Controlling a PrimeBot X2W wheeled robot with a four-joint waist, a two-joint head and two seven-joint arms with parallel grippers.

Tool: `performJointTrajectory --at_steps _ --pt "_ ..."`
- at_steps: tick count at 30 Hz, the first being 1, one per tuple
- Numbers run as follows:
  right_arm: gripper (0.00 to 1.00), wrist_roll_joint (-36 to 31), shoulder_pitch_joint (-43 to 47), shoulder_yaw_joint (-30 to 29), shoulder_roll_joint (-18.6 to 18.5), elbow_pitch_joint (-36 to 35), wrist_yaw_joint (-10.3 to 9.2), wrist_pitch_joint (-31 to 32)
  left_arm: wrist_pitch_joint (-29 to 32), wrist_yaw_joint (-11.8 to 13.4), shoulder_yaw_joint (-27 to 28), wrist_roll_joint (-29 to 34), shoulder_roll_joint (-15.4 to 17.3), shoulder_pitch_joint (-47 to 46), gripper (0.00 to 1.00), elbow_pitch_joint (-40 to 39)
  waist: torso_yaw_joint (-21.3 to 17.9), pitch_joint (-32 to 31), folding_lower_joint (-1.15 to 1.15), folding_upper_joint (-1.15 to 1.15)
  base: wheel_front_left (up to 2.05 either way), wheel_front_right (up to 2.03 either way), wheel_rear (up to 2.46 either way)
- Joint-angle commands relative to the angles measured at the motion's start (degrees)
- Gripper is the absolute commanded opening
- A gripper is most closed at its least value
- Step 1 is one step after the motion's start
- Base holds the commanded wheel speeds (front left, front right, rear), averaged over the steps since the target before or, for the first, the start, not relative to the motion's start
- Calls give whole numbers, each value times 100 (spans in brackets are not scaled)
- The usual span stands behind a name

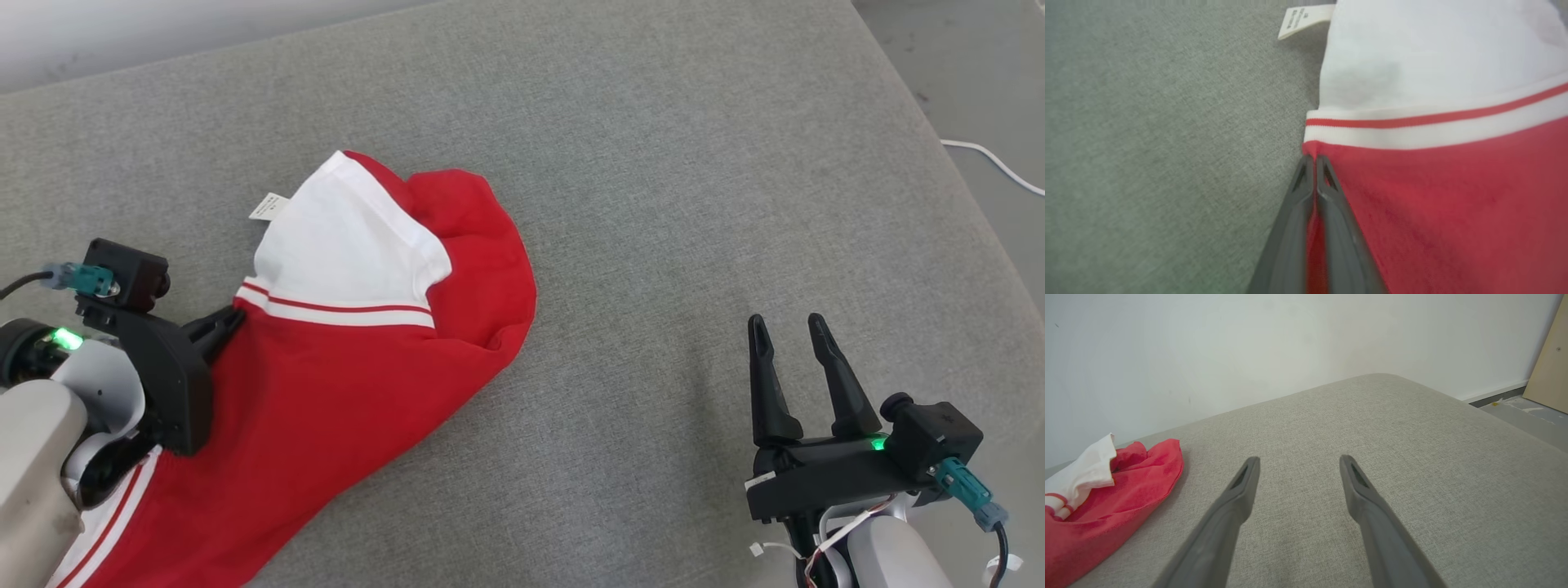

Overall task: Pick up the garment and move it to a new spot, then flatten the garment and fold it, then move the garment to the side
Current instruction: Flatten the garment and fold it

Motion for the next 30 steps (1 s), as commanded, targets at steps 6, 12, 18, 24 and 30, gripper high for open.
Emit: performJointTrajectory --at_steps 6,12,18,24,30 --pt "100 -86 24 -71 -10 41 -13 -3 -783 10 99 230 56 -462 0 167 207 -207 0 0 0 0 0" --pt "100 -159 74 -114 -9 51 -13 -3 -1508 92 282 524 4 -853 0 227 356 -383 0 0 0 0 0" --pt "100 -280 204 -194 -8 67 -13 -3 -2047 151 346 763 -59 -1083 0 -48 612 -601 0 0 0 0 0" --pt "100 -392 317 -221 -8 95 -13 -3 -2267 303 323 734 -105 -719 0 -725 908 -789 0 0 0 0 0" --pt "100 -472 464 -290 -8 140 -13 -3 -2419 777 152 581 64 459 0 -1982 1304 -969 0 0 0 0 0"
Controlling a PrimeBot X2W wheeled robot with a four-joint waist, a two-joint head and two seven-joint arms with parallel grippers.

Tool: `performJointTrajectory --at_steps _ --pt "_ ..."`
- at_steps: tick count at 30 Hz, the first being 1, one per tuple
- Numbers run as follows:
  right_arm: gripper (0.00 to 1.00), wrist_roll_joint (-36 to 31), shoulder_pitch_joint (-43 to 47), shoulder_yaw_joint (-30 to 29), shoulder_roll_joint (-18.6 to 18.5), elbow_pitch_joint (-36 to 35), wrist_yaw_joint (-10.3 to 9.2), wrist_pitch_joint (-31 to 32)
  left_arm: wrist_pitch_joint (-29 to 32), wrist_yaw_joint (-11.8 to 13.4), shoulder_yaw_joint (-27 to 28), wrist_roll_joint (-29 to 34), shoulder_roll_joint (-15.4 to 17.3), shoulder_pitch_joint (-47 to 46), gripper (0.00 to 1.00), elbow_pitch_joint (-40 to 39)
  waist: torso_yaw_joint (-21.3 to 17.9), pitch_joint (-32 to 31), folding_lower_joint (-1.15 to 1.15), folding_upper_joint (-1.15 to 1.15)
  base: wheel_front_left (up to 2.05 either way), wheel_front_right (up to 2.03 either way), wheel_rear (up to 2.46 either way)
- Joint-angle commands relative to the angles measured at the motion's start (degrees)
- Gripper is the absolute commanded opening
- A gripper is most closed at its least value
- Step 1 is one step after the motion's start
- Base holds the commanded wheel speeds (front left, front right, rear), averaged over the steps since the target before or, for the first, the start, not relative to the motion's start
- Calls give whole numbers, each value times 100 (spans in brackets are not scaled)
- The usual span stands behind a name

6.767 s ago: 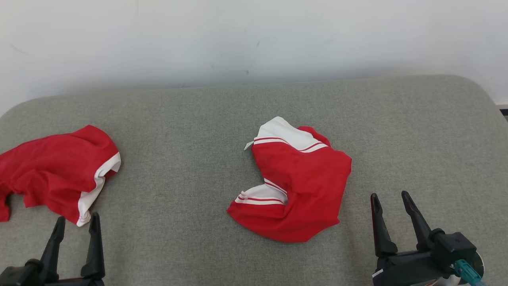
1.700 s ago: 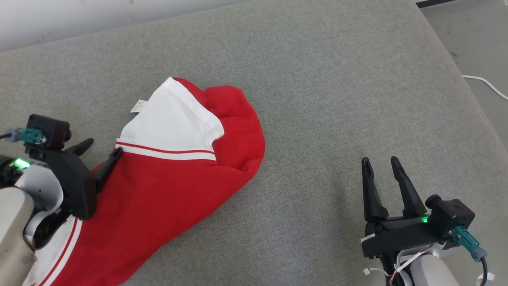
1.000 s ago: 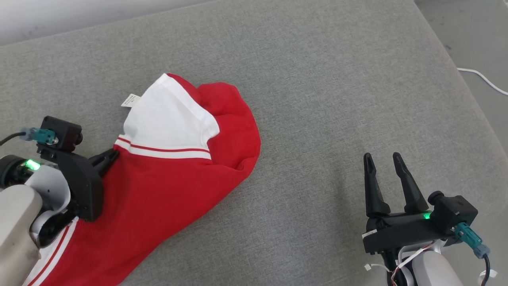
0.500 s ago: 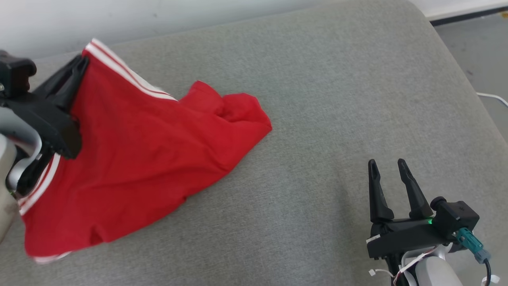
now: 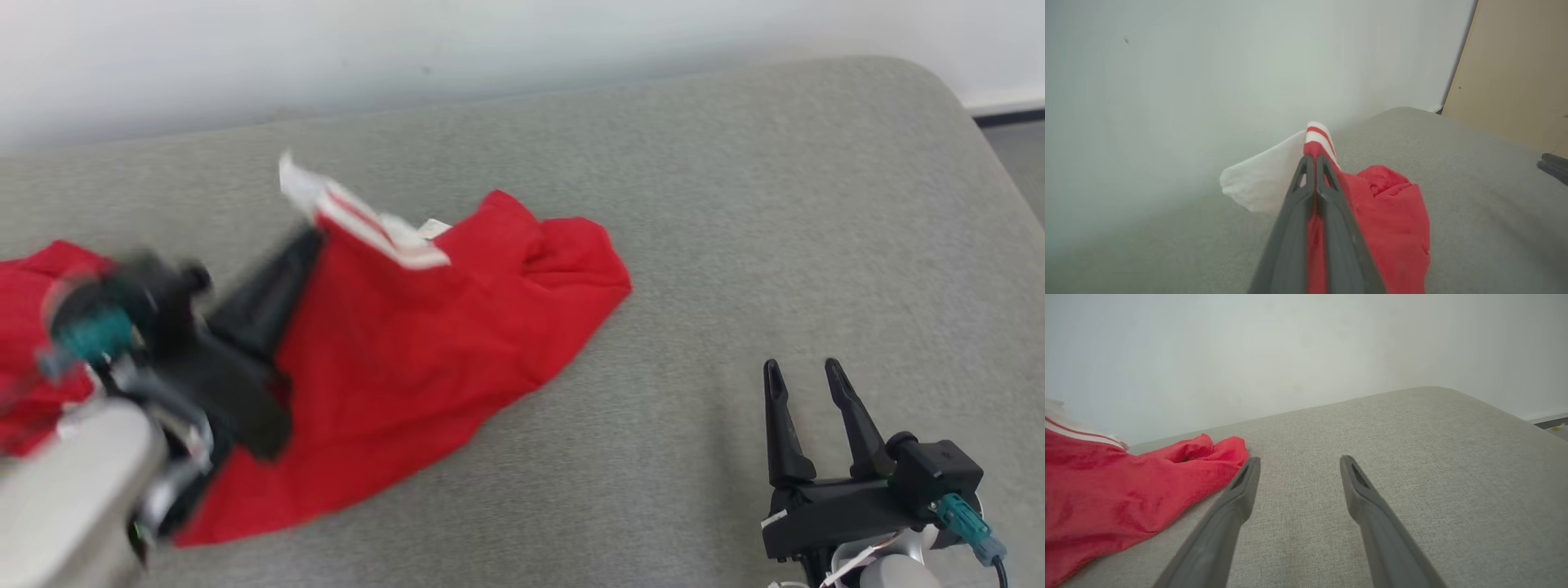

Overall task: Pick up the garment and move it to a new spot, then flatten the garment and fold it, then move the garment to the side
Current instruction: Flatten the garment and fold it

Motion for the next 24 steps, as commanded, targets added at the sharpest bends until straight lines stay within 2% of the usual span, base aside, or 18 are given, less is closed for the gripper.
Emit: performJointTrajectory --at_steps 1,5,9,16,24 --pt "100 -41 81 -30 -10 15 -13 -3 -49 130 -72 -66 109 391 0 -286 290 -151 0 0 0 0 0" --pt "100 -100 104 -69 -9 47 -13 -3 -128 477 -257 -78 161 1213 0 -904 549 -178 0 0 0 0 0" --pt "100 -165 86 -74 -9 76 -13 -3 -202 729 -462 -191 -35 1925 0 -1238 797 -191 0 0 0 0 0" --pt "100 -197 36 -53 -12 147 -13 -3 -283 775 -865 -205 -501 2762 0 -912 1065 -231 0 0 0 0 0" --pt "100 -189 107 -14 -11 200 -13 -3 -302 582 -1031 -328 -850 3098 0 -194 1104 -296 0 0 0 0 0"
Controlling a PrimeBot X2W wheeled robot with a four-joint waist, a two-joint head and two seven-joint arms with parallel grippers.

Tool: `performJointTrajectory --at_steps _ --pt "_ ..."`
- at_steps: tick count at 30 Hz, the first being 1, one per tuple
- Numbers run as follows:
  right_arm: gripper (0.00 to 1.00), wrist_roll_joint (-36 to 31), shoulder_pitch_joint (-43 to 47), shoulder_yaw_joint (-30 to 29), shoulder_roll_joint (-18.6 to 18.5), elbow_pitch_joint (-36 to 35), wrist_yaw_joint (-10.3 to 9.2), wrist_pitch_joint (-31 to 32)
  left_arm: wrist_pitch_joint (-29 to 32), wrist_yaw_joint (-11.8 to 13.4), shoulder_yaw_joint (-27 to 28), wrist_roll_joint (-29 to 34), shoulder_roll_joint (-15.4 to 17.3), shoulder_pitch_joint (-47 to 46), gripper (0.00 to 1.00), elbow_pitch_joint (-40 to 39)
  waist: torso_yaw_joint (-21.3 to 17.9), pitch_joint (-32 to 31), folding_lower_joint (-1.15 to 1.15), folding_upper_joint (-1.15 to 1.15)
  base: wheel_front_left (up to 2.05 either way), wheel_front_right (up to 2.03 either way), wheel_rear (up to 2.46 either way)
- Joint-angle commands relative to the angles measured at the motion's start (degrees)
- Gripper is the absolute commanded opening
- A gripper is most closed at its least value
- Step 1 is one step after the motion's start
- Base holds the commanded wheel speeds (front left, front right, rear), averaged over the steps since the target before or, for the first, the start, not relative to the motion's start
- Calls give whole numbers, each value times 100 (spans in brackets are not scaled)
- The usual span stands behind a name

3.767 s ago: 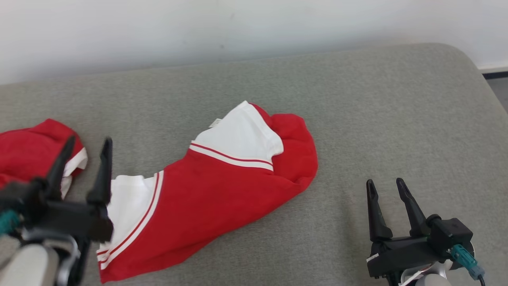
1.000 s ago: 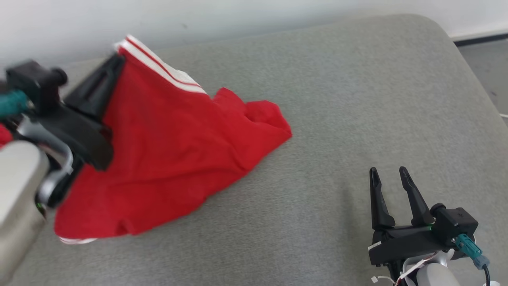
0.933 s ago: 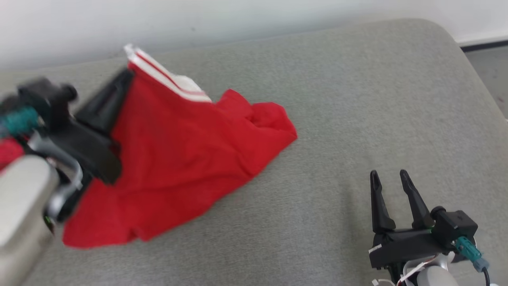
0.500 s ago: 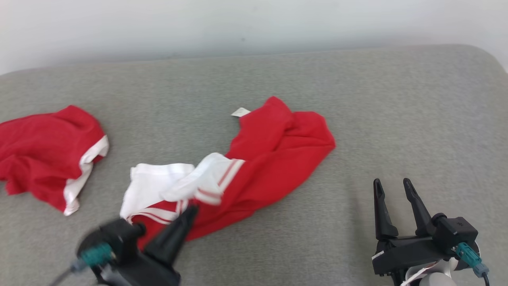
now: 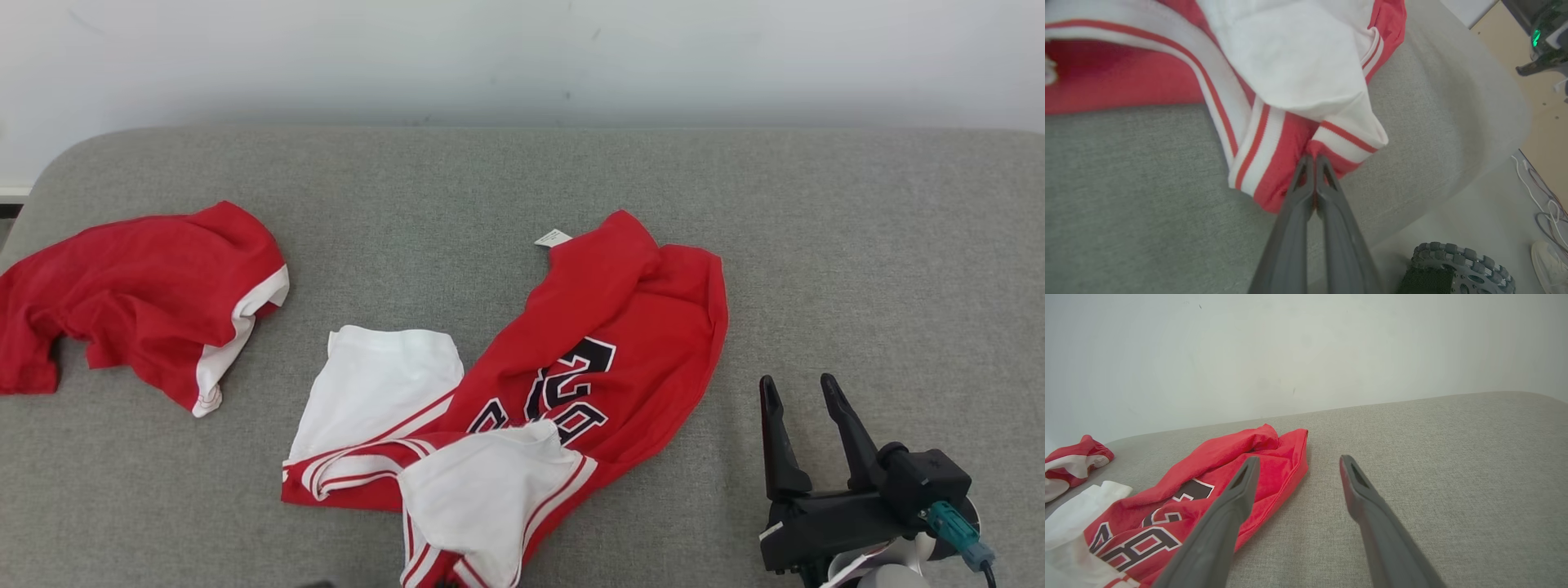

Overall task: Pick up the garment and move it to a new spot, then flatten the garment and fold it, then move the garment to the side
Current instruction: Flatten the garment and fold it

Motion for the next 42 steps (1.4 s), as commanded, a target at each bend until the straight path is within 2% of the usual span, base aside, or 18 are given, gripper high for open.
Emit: performJointTrajectory --at_steps 1,2,5,9,14,17,20,24,33,42 --pt "100 -13 54 -14 -12 11 -13 -3 -37 -30 112 -2 -49 -29 15 -14 -4 -12 1 0 0 0 0" --pt "100 -16 66 -26 -12 14 -13 -3 -43 -48 207 2 -75 -57 100 -53 -7 -19 1 0 0 0 0" --pt "100 -22 94 -63 -11 18 -13 -3 -52 -147 701 -21 -146 -137 100 -339 -26 -31 1 0 0 0 0" --pt "100 24 71 -42 -11 19 -13 -3 -46 -176 1406 216 -69 -275 100 -786 -114 -5 1 0 0 0 0" --pt "100 98 -17 34 -13 38 -13 -3 -46 -46 2000 449 246 -652 100 -754 -334 94 1 0 0 0 0" --pt "100 124 -59 37 -10 56 -13 -3 -21 -64 2222 388 417 -865 100 -556 -492 195 1 0 0 0 0" --pt "100 131 -111 29 -11 43 -13 -3 74 4 2327 443 589 -1033 100 -349 -644 317 1 0 0 0 0" --pt "100 141 -134 -5 -10 26 -13 -3 182 -32 2405 318 670 -1157 100 -34 -796 461 1 0 0 0 0" --pt "100 169 -254 27 -10 25 -13 -3 374 -76 2403 161 557 -1301 100 815 -1008 701 1 0 0 0 0" --pt "100 122 -288 4 -10 49 -13 -3 545 -240 2247 137 408 -1457 100 1877 -1083 763 1 0 0 0 0"
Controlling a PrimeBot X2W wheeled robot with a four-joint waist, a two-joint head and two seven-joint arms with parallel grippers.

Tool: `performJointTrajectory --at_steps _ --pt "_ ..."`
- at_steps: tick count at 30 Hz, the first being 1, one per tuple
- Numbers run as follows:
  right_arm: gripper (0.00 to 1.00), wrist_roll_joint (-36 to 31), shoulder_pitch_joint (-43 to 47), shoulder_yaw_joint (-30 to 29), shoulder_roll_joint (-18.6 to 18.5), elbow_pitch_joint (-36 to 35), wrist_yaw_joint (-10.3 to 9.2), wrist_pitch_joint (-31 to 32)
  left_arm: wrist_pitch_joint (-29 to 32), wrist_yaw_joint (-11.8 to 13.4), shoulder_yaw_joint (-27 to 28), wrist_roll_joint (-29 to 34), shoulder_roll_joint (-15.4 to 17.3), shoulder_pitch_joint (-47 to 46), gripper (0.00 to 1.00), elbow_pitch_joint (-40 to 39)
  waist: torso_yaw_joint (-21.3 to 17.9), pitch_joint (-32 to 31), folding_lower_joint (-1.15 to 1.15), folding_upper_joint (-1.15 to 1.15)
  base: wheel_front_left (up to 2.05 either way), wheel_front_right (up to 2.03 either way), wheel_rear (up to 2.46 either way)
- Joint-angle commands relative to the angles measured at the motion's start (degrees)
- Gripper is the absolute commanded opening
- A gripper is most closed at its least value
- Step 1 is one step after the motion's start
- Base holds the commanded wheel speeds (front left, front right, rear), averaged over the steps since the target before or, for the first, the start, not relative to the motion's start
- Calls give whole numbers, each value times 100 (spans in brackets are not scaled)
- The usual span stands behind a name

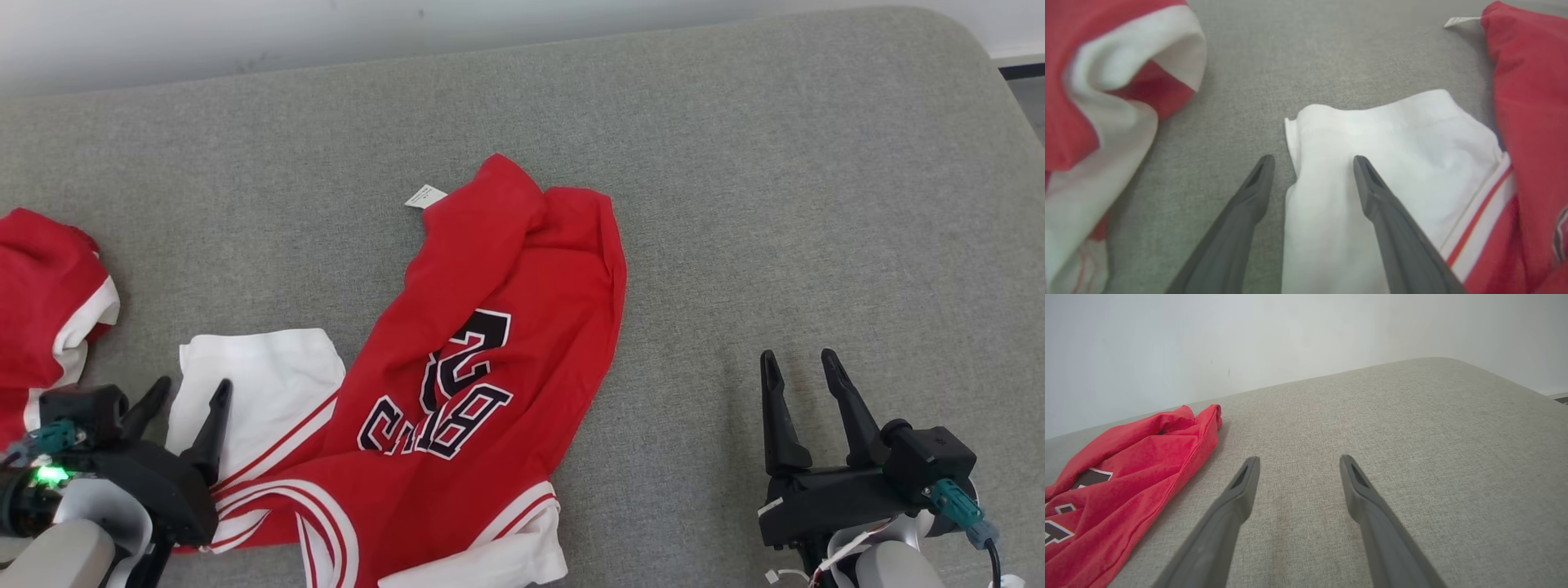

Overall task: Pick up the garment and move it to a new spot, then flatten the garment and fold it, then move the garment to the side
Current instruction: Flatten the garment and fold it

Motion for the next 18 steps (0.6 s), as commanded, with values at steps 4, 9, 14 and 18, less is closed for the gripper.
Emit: performJointTrajectory --at_steps 4,9,14,18 --pt "100 -51 -24 -25 -9 18 -13 -3 89 -104 -52 -92 -133 -83 100 316 -6 -14 -1 -1 0 0 0" --pt "100 -99 -25 -33 -8 27 -13 -3 168 -306 -141 -164 -283 -152 27 770 -4 -39 -1 -1 0 0 0" --pt "100 -119 -7 -44 -8 10 -13 -3 -5 -508 -167 -81 -439 -524 0 938 8 -62 -1 -1 0 0 0" --pt "100 -138 -4 -60 -8 5 -13 -3 -122 -643 -183 68 -534 -1071 0 974 19 -74 -1 -1 0 0 0"
